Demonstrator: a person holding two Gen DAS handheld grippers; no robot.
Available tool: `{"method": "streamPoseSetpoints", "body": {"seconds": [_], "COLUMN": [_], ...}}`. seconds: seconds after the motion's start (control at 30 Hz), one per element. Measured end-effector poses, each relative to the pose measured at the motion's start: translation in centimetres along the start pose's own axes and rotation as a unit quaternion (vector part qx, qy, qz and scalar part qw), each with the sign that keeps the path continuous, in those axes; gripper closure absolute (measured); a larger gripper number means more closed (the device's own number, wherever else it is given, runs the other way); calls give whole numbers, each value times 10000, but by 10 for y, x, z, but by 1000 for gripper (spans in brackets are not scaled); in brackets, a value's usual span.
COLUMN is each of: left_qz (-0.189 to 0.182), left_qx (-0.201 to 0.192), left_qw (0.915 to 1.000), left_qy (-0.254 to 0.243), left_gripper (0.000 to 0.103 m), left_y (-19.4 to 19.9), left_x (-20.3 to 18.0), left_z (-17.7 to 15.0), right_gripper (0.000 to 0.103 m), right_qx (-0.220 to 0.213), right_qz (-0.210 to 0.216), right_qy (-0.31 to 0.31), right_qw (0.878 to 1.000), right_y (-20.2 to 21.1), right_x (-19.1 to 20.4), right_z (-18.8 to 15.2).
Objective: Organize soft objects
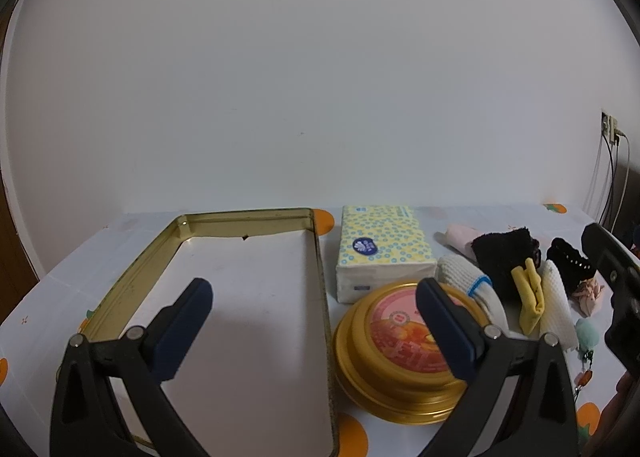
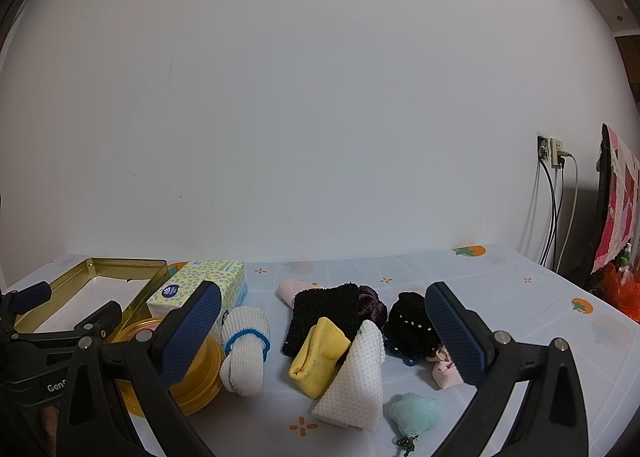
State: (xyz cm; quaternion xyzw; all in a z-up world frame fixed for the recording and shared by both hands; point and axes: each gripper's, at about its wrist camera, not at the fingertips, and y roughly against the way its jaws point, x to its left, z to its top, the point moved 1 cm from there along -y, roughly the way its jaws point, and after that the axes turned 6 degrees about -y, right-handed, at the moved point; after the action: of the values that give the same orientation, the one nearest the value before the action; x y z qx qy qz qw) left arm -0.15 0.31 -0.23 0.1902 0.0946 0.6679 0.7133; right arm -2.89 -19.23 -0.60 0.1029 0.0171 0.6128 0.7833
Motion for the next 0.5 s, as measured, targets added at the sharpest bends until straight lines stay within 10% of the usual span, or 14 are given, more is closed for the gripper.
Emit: {"method": "streamPoseSetpoints", "body": {"seconds": [0.5], "left_qz": [0], "left_qx": [16], "left_qw": [10000], "left_qy": [-8], "left_gripper": [0], "left_y": [1], "left_x": [-1], "left_z": [-1], "right_gripper": [0], "right_qx": [-11], "right_qz": [-25], "right_qy": [-36], "right_qw": [10000], "right_y": [0], "right_x": [-2], "right_z": [2]}}
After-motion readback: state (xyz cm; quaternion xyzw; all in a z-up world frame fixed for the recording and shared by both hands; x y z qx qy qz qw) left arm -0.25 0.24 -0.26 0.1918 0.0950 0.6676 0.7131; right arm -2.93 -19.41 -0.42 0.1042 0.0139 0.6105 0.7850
